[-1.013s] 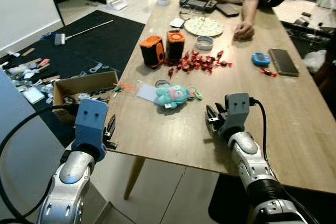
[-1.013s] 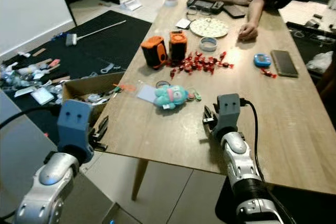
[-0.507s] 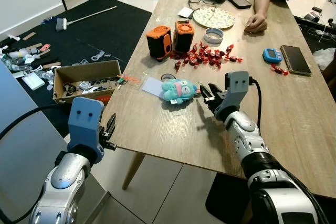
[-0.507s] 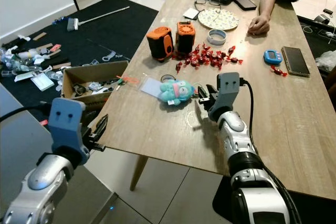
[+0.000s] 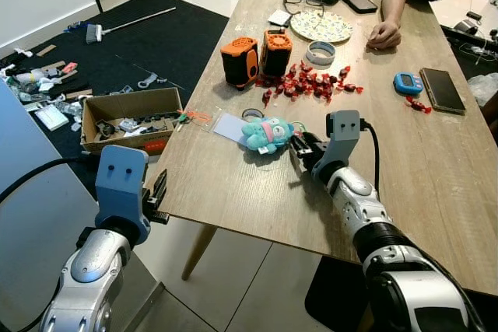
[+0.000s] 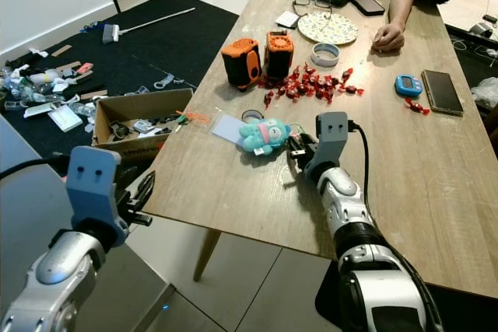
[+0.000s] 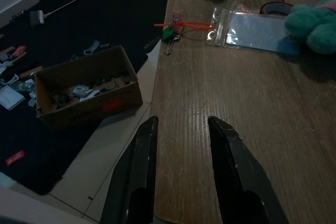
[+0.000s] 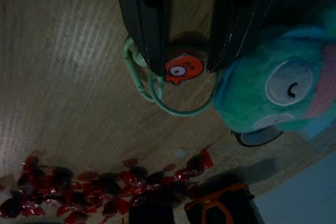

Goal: Hang keys on a hook

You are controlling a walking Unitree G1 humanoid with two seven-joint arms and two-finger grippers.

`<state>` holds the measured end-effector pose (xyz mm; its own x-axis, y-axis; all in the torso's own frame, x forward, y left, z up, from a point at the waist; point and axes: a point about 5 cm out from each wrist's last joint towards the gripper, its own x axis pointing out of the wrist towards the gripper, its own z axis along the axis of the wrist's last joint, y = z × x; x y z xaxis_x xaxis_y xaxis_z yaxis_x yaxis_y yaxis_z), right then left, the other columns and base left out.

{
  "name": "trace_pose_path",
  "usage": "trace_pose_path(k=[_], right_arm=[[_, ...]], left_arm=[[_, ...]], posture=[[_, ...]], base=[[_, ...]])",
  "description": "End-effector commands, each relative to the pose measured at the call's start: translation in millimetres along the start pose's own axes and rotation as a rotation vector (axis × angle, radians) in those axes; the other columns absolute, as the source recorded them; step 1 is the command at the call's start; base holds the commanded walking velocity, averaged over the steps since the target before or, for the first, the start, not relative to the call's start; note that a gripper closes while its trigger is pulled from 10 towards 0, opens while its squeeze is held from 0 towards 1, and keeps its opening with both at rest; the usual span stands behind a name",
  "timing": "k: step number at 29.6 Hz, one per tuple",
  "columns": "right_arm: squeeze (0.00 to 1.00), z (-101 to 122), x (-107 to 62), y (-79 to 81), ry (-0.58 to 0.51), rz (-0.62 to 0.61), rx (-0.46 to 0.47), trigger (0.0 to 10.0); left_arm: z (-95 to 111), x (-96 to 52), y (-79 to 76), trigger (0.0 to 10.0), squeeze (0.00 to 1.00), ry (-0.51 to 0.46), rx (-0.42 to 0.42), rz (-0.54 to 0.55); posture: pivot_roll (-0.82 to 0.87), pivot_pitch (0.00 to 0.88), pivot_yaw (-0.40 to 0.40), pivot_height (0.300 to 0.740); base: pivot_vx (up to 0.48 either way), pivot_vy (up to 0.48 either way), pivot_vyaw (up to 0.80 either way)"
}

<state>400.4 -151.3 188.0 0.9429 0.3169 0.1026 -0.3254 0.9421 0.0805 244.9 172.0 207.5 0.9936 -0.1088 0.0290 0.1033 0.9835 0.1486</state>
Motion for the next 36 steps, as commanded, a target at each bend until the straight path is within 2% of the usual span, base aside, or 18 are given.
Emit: trace_pose_path(k=[1, 3, 5, 7, 20, 27, 35, 36], right_arm=[[0.00, -8.2, -1.6, 0.7, 0.031, 0.015, 0.033, 10.0], [0.00, -5.4, -0.8, 0.2, 0.016, 0.008, 0.019, 10.0], [0.00, 0.4, -1.1, -7.6, -0.008, -0.064, -0.006, 10.0], [0.00, 0.4, -1.1, -7.6, -0.008, -0.064, -0.006, 10.0], [0.00, 14.0, -5.0, -34.6, -0.016, -0.208, -0.020, 10.0], [0.00, 8.7, -5.0, -34.2, 0.020, -0.203, -0.013, 10.0], [0.00, 3.7, -0.6, -22.4, 0.057, -0.130, -0.032, 10.0], [0.00, 0.5, -1.0, -19.6, 0.069, -0.106, -0.059, 10.0]], left_arm=[[-0.3, -3.1, -2.5, 10.0, 0.00, 0.006, 0.008, -0.007], [-0.4, -2.9, -3.9, 10.0, 0.00, 0.007, 0.009, -0.013], [-0.3, -2.8, -3.9, 10.0, 0.00, 0.007, 0.010, -0.014], [-0.3, -2.8, -3.9, 10.0, 0.00, 0.007, 0.010, -0.014], [-2.4, -1.0, -6.2, 10.0, 0.00, 0.012, 0.010, -0.021], [-2.6, -1.3, -5.5, 10.0, 0.00, 0.015, 0.012, -0.017], [-2.5, -1.9, -5.1, 10.0, 0.00, 0.016, 0.015, -0.013], [-2.6, -2.1, -5.1, 10.0, 0.00, 0.016, 0.014, -0.010]], posture=[[0.32, 0.285, -0.034, 0.740], [0.32, 0.283, -0.032, 0.740], [0.32, 0.283, -0.032, 0.740], [0.32, 0.283, -0.032, 0.740], [0.31, 0.267, -0.032, 0.740], [0.32, 0.272, -0.031, 0.740], [0.32, 0.276, -0.033, 0.740], [0.32, 0.276, -0.037, 0.740]], base=[[0.000, 0.000, 0.00], [0.000, 0.000, 0.00], [0.000, 0.000, 0.00], [0.000, 0.000, 0.00], [0.000, 0.000, 0.00], [0.000, 0.000, 0.00], [0.000, 0.000, 0.00], [0.000, 0.000, 0.00]])
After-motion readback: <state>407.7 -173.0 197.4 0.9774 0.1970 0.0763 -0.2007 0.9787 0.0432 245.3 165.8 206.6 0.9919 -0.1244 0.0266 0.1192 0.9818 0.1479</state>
